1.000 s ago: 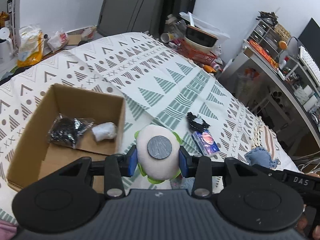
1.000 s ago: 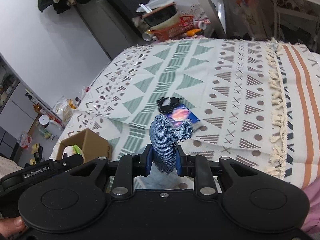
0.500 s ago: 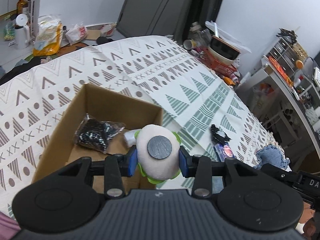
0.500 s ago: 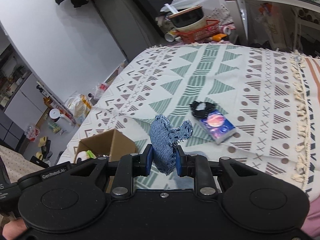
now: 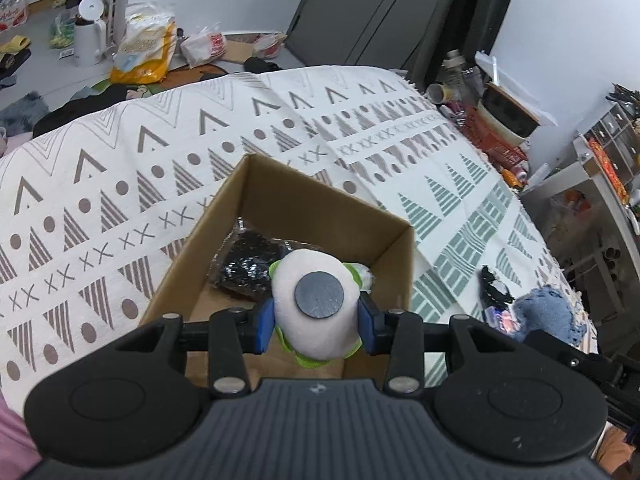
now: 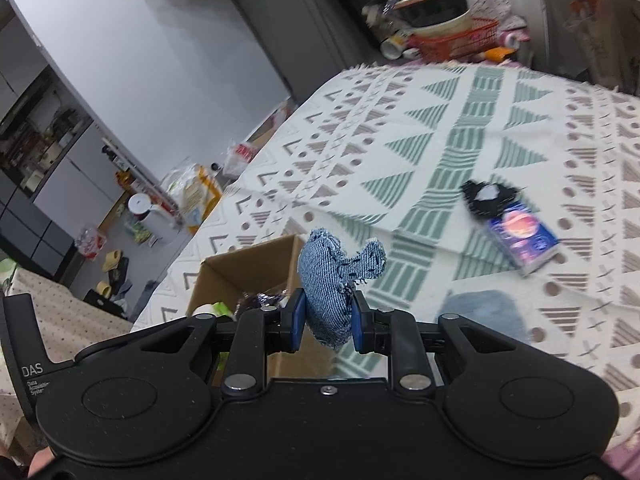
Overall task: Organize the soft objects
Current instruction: 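Carry the round plush and denim patch into the box and release both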
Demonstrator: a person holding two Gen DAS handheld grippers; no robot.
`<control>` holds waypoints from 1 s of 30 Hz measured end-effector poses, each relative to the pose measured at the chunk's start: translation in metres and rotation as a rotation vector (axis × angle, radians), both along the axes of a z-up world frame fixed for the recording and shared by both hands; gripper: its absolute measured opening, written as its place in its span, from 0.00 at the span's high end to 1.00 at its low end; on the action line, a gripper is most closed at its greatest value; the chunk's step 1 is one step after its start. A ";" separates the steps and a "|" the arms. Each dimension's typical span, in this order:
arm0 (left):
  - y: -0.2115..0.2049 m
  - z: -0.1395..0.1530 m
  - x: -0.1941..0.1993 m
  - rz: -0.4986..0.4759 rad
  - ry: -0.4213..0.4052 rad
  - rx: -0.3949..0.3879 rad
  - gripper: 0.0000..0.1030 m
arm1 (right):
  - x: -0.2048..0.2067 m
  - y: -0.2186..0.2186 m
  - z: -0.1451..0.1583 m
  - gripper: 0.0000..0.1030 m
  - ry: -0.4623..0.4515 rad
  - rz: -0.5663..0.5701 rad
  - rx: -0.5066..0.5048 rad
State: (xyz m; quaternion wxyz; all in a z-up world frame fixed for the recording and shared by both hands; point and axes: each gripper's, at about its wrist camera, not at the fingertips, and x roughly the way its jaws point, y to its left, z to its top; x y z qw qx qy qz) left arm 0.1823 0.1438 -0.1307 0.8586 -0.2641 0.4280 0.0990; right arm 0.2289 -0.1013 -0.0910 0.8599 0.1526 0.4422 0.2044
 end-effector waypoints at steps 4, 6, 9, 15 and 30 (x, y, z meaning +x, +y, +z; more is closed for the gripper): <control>0.008 -0.005 0.001 0.038 0.012 0.014 0.57 | 0.003 0.020 -0.008 0.78 0.018 0.030 0.011; 0.014 -0.004 0.001 0.067 0.017 0.007 0.53 | 0.005 0.029 -0.011 0.78 0.028 0.048 0.016; 0.022 0.000 0.001 0.099 -0.001 -0.014 0.38 | 0.008 0.043 -0.016 0.78 0.040 0.065 0.019; 0.026 0.003 0.002 0.130 -0.016 0.003 0.27 | 0.017 0.063 -0.022 0.72 0.059 0.100 0.024; 0.011 0.008 0.005 0.104 -0.033 -0.023 0.27 | 0.014 0.016 -0.012 0.37 0.026 0.028 -0.039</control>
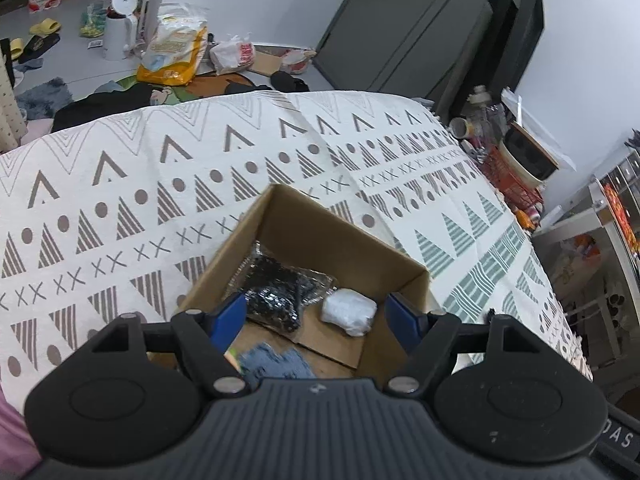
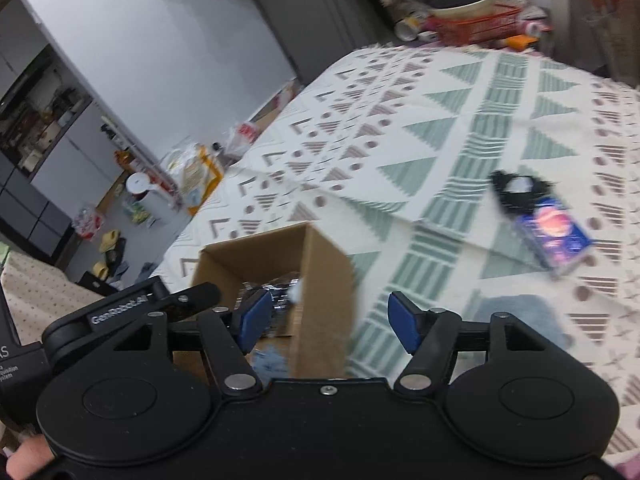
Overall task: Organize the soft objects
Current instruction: 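Carry the round plush and denim patch into the box and release both, then move both grippers toward the tissue pack and black hair tie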
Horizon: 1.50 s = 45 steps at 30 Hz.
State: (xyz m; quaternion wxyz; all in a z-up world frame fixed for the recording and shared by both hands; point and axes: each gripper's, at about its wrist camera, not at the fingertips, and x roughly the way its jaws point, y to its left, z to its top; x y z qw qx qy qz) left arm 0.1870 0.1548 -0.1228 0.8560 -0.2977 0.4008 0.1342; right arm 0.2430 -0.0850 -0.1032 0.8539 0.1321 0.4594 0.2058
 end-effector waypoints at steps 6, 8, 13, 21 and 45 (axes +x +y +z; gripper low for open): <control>-0.021 0.007 0.000 -0.052 -0.009 0.030 0.27 | -0.005 -0.040 0.007 0.33 -0.020 -0.053 -0.034; -0.028 0.009 0.000 -0.067 -0.011 0.047 0.27 | -0.007 -0.051 0.009 0.33 -0.025 -0.067 -0.047; -0.048 0.015 0.001 -0.118 -0.022 0.089 0.27 | -0.013 -0.078 0.018 0.25 -0.050 -0.096 -0.061; -0.084 0.027 0.003 -0.220 -0.045 0.147 0.27 | -0.016 -0.113 0.025 0.21 -0.068 -0.124 -0.062; -0.171 0.028 0.075 -0.450 0.026 0.144 0.27 | 0.019 -0.182 -0.029 0.23 0.012 -0.259 0.091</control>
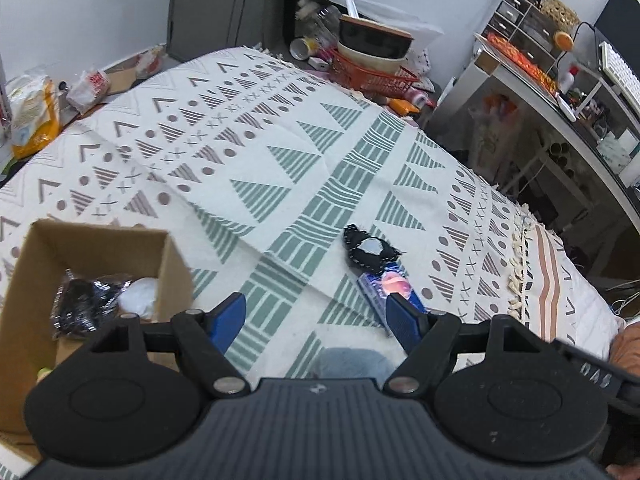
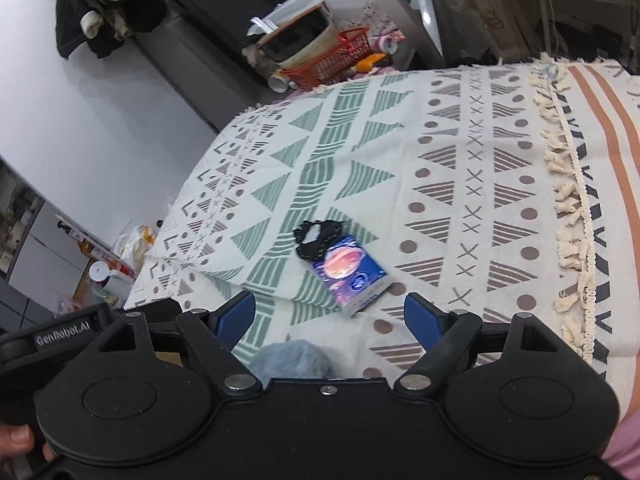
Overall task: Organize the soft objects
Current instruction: 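Move both grippers toward the tissue pack and black hair tie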
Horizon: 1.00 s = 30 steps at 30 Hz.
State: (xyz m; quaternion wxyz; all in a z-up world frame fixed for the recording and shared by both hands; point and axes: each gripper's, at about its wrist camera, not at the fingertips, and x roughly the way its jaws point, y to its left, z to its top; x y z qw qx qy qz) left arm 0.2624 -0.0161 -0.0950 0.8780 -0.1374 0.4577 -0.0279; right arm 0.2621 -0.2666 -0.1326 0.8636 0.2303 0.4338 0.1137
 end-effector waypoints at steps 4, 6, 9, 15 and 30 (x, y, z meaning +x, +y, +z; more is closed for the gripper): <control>-0.013 -0.003 0.018 -0.017 0.008 0.006 0.27 | 0.012 -0.002 -0.017 0.26 0.040 0.006 0.008; -0.017 -0.006 0.027 -0.022 0.017 0.000 0.27 | 0.018 -0.001 -0.023 0.26 0.045 0.016 0.005; -0.023 -0.010 0.041 -0.024 0.023 0.003 0.27 | 0.027 0.002 -0.031 0.26 0.046 0.036 -0.001; -0.029 -0.023 0.068 -0.016 0.046 -0.013 0.27 | 0.046 0.015 -0.049 0.26 0.052 0.101 -0.059; -0.036 -0.083 0.125 -0.015 0.136 -0.133 0.34 | 0.076 0.036 -0.090 0.29 0.075 0.203 -0.116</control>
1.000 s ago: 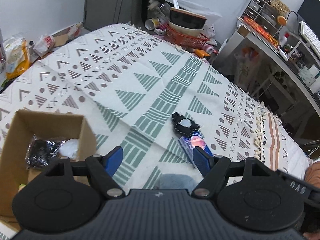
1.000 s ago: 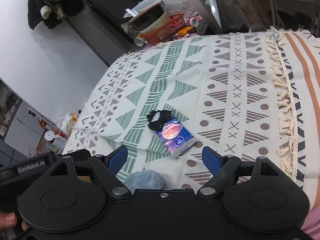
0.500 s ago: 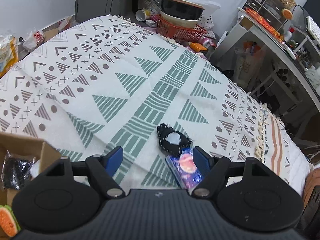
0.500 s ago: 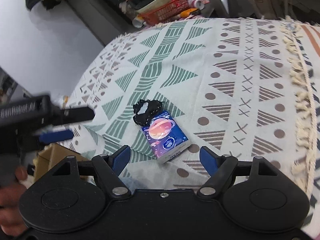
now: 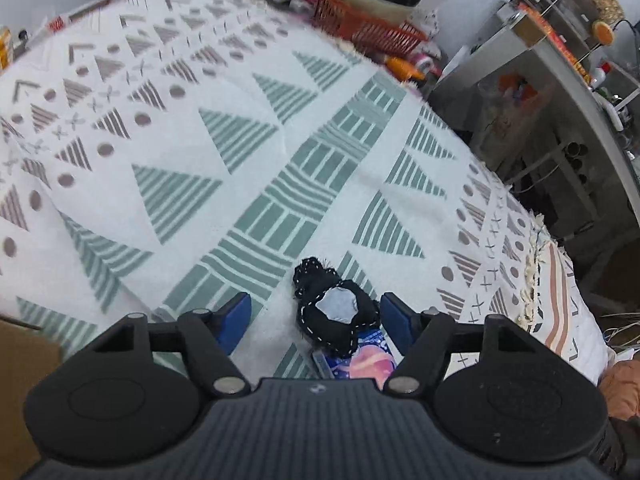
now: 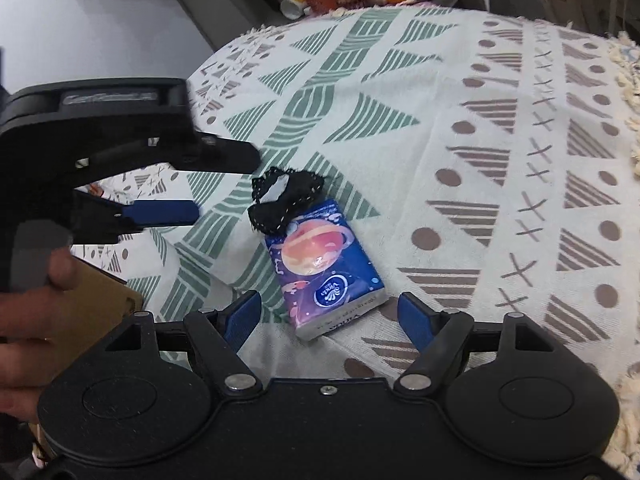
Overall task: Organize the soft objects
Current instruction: 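Move both grippers toward the tissue pack and black hair tie, then grasp the black hair tie with the left gripper while the right grasps the purple tissue pack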
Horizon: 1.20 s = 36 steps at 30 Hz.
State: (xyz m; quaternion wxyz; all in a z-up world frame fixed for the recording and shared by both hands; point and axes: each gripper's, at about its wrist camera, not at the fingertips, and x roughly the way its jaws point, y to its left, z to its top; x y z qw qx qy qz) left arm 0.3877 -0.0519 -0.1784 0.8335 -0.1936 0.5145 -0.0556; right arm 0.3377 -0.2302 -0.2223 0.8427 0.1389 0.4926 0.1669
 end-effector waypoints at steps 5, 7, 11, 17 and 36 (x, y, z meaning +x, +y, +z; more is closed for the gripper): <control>-0.007 -0.010 0.009 -0.016 0.010 -0.020 0.35 | 0.003 0.003 -0.005 0.41 -0.023 0.020 -0.027; -0.013 -0.013 0.012 -0.023 0.019 -0.029 0.36 | 0.005 0.000 -0.007 0.44 -0.024 0.013 -0.023; -0.027 -0.026 0.019 -0.044 0.064 -0.043 0.60 | 0.004 -0.004 -0.007 0.47 -0.023 0.003 -0.005; -0.036 -0.023 0.018 -0.005 0.081 -0.009 0.77 | 0.000 -0.014 -0.005 0.48 -0.002 -0.052 -0.006; -0.021 0.064 -0.057 -0.015 -0.103 0.028 0.77 | -0.056 -0.040 0.046 0.48 -0.072 -0.186 -0.004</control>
